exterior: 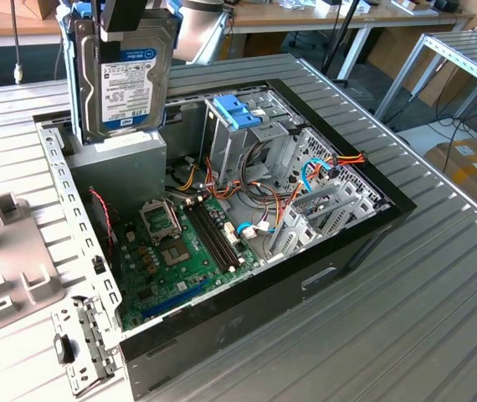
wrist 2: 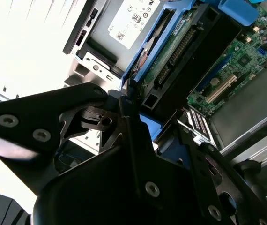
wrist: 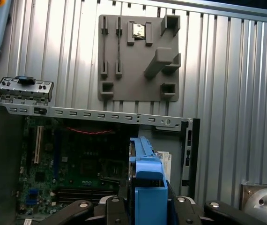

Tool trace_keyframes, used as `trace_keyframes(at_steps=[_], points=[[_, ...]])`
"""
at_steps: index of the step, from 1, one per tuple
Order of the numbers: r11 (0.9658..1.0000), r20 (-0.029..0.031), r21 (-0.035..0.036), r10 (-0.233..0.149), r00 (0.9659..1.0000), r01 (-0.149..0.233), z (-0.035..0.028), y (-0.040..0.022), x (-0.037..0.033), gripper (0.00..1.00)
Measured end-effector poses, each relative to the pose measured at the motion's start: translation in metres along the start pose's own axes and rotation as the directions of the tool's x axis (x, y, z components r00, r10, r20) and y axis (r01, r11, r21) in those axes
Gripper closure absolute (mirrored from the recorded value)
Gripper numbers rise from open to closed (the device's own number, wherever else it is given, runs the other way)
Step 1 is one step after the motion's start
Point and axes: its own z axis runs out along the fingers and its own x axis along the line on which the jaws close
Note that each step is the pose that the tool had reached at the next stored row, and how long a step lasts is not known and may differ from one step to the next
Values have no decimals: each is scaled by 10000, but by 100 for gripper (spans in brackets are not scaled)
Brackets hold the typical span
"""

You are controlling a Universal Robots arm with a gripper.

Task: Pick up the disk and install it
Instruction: 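Pick up the disk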

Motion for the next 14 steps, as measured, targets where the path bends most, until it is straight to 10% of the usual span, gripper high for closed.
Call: trace_keyframes(at_steps=[14], points=[[10000, -4, 0, 1, 10000, -1, -4, -19, 99, 63]])
